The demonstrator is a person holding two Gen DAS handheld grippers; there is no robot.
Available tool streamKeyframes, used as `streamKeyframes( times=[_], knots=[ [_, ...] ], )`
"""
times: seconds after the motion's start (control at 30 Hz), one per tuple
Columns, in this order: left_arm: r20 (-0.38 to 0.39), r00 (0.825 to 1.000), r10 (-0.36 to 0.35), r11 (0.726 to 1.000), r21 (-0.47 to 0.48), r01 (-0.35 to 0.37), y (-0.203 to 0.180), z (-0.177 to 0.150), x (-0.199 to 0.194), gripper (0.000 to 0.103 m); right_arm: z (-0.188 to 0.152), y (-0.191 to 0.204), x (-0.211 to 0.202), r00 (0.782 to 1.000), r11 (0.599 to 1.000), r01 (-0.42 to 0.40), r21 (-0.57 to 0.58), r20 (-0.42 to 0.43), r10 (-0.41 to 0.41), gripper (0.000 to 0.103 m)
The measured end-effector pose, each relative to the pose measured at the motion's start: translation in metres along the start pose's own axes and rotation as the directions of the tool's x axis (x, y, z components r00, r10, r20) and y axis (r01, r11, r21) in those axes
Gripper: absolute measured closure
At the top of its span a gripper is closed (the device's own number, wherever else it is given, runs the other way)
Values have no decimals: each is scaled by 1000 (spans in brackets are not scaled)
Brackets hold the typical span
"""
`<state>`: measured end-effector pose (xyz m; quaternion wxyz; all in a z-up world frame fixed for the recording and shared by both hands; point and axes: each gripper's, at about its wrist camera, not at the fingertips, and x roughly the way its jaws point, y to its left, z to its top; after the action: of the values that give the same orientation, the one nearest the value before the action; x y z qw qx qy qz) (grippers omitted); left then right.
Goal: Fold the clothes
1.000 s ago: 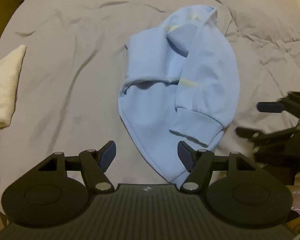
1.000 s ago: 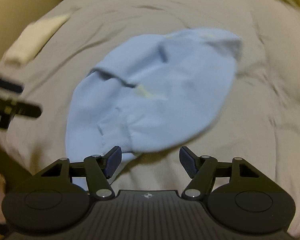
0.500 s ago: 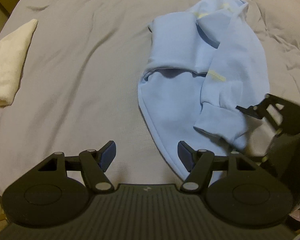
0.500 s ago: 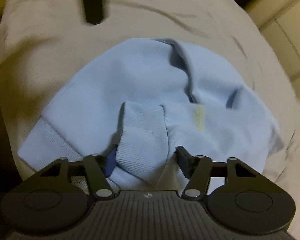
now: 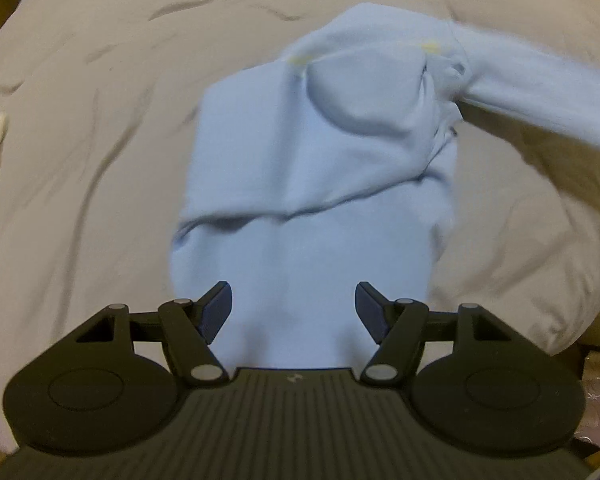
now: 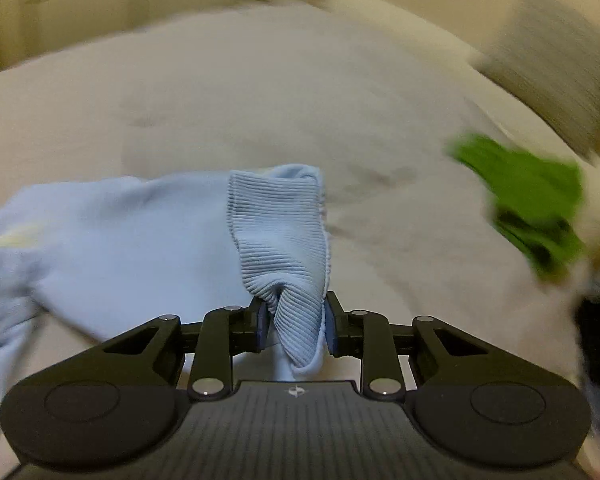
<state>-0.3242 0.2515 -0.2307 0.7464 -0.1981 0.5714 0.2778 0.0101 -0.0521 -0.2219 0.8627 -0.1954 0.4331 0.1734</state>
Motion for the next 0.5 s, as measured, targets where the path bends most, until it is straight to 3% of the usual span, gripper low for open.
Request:
streamKeyframes(
  times=[0.03,0.07,0.1,0.13,0.27,0.5],
  knots=[
    [5,1000,-4,1000,14,4,-9,6,2,39,1,-14,19,997,999,19,36,-75,-17,72],
    [11,1000,-7,1000,29,7,-17,12,4,39,1,-27,36,989,997,38,69,-144,-27,54],
    [16,1000,-1,999,44,1,-24,16,7,39,0,-33,47,985,995,41,95,-174,-24,51],
    [22,1000,10,998,61,-11,-32,20,10,39,-3,-36,54,981,994,48,99,-190,-29,51],
    [53,997,55,987,147,-62,-63,33,23,39,-14,-23,66,977,997,18,70,-212,-3,26],
    [155,984,92,922,360,-143,-120,42,56,38,-25,17,89,942,989,-143,35,-301,147,25]
  ],
)
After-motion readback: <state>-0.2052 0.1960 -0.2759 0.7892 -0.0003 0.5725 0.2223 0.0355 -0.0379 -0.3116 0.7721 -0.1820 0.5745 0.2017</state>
